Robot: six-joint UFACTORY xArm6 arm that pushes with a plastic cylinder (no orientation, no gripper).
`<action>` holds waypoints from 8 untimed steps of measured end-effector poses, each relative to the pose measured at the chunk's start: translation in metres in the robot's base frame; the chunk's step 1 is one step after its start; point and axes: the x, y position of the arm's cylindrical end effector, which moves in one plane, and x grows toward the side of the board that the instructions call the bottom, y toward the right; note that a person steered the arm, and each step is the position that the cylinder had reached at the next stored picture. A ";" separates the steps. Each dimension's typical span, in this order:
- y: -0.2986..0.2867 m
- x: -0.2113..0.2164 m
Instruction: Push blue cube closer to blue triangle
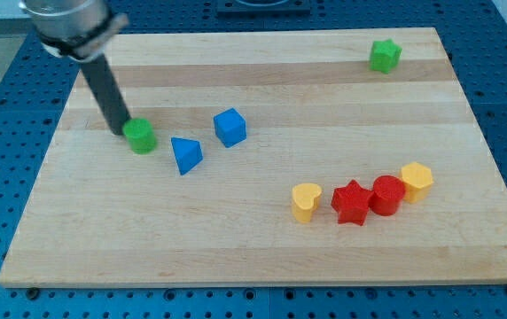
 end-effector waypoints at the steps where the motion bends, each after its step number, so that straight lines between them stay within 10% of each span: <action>1: 0.059 0.025; 5: 0.036 0.029; 8: 0.124 -0.133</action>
